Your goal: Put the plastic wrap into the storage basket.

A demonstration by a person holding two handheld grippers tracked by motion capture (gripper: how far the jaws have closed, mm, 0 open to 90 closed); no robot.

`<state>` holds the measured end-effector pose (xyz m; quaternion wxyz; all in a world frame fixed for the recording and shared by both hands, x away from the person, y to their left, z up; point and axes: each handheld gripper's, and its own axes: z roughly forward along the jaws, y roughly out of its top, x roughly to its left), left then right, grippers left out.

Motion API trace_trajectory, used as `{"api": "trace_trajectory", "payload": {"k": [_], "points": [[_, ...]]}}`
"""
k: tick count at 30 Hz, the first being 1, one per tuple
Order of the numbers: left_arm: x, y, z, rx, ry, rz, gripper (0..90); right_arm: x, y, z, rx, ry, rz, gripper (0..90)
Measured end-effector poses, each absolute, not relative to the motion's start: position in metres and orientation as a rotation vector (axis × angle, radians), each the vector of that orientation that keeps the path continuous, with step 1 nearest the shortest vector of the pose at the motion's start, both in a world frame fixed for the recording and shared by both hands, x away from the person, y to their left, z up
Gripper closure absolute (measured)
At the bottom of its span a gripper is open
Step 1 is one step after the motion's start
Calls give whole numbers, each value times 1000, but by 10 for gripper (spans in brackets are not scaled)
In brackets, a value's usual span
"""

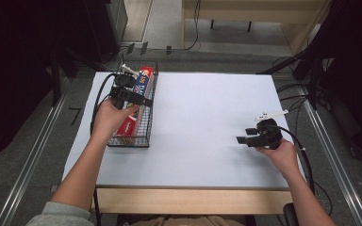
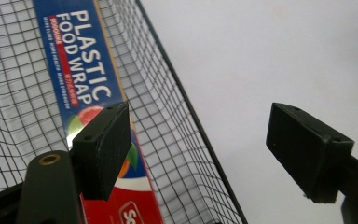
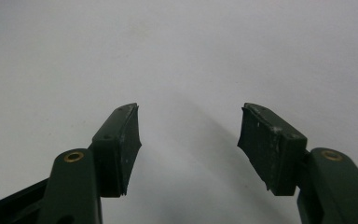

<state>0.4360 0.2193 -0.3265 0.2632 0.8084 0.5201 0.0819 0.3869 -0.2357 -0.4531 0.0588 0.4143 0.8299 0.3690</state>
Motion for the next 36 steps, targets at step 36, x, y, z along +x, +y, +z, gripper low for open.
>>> {"api": "trace_trajectory", "payload": {"k": [36], "points": [[347, 148, -376, 2284, 931, 170, 288, 375, -220, -451, 1167, 2562, 1147, 373]]}}
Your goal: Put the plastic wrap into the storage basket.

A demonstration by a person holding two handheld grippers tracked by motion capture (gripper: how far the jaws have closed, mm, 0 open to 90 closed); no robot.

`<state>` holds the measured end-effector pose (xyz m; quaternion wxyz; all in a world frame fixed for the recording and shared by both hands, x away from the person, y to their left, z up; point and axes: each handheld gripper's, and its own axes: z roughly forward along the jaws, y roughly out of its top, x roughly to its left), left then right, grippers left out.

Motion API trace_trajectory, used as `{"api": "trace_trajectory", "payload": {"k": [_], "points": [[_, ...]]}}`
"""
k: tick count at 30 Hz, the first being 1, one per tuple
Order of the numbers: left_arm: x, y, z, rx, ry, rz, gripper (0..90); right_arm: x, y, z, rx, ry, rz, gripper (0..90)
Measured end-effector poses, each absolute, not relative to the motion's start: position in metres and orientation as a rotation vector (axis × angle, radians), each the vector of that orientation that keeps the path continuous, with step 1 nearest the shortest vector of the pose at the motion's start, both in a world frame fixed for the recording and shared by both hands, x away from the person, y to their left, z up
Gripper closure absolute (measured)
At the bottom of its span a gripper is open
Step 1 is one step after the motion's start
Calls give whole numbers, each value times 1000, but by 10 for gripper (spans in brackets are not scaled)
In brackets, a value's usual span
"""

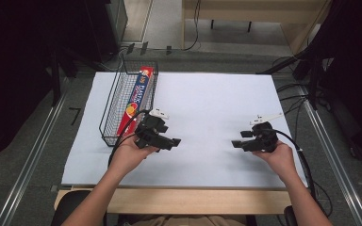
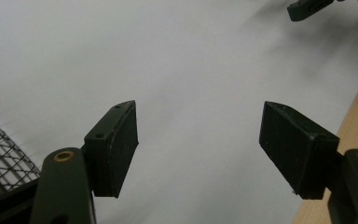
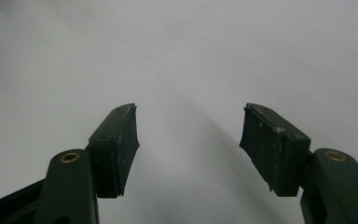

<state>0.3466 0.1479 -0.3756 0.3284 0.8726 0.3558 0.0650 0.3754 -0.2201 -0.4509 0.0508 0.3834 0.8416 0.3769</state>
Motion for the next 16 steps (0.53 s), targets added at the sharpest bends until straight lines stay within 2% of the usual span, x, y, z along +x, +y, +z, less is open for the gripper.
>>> {"api": "trace_trajectory", "payload": {"k": [16], "points": [[349, 142, -391, 2298, 896, 165, 221, 373, -218, -453, 1148, 2587, 1125, 368]]}}
